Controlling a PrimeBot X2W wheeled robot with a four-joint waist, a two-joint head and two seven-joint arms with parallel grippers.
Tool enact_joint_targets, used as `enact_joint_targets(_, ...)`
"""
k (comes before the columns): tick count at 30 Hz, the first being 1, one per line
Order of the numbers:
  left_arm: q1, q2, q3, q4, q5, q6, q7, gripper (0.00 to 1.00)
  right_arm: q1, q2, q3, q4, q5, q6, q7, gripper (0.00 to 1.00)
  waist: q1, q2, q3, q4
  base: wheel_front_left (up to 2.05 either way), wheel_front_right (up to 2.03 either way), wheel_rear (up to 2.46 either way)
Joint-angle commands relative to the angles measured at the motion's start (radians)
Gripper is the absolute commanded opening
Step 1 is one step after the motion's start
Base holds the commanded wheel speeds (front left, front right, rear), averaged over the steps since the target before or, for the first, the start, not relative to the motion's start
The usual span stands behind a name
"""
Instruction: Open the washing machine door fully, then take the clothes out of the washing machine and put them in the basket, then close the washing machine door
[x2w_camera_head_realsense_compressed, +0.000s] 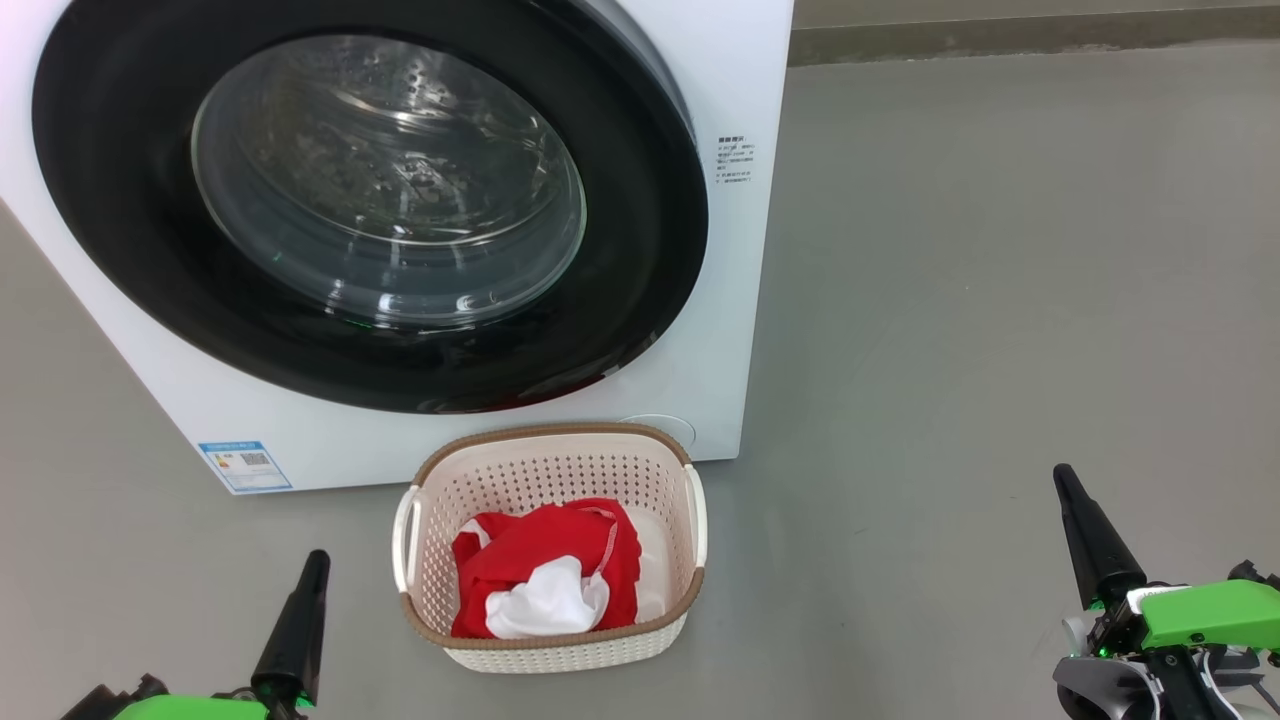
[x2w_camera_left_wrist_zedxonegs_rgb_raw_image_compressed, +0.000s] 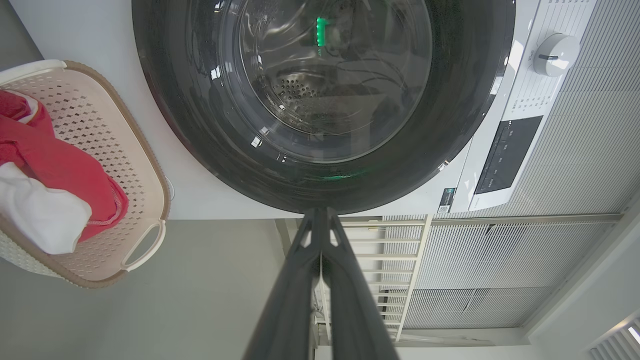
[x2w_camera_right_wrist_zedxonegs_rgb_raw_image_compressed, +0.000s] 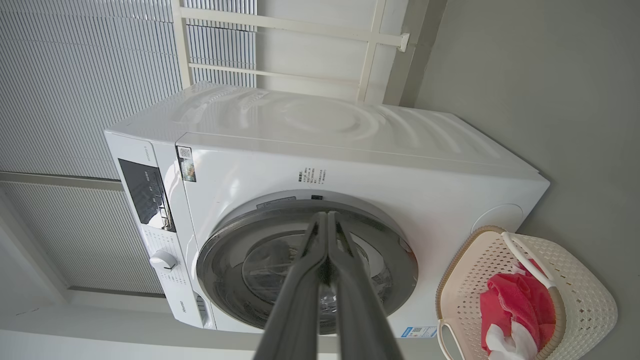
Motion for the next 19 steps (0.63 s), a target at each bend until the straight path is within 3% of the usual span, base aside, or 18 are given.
enact_joint_targets(1,-0.042,0.01,0.036,-0.02,0.012,-0.007,0.007,0.0,-0.043,-0.009,0.017,-0.024,-0.008,-0.001,0.006,0.0,0.0,-0.0001,0.0,0.0,0.0,0.0,0.0)
enact_joint_targets(19,-0.042,0.01,0.036,-0.02,0.012,-0.007,0.008,0.0,-0.043,-0.009,0.016,-0.024,-0.009,-0.001,0.007,0.0,0.0,-0.0001,0.0,0.0,0.0,0.0,0.0)
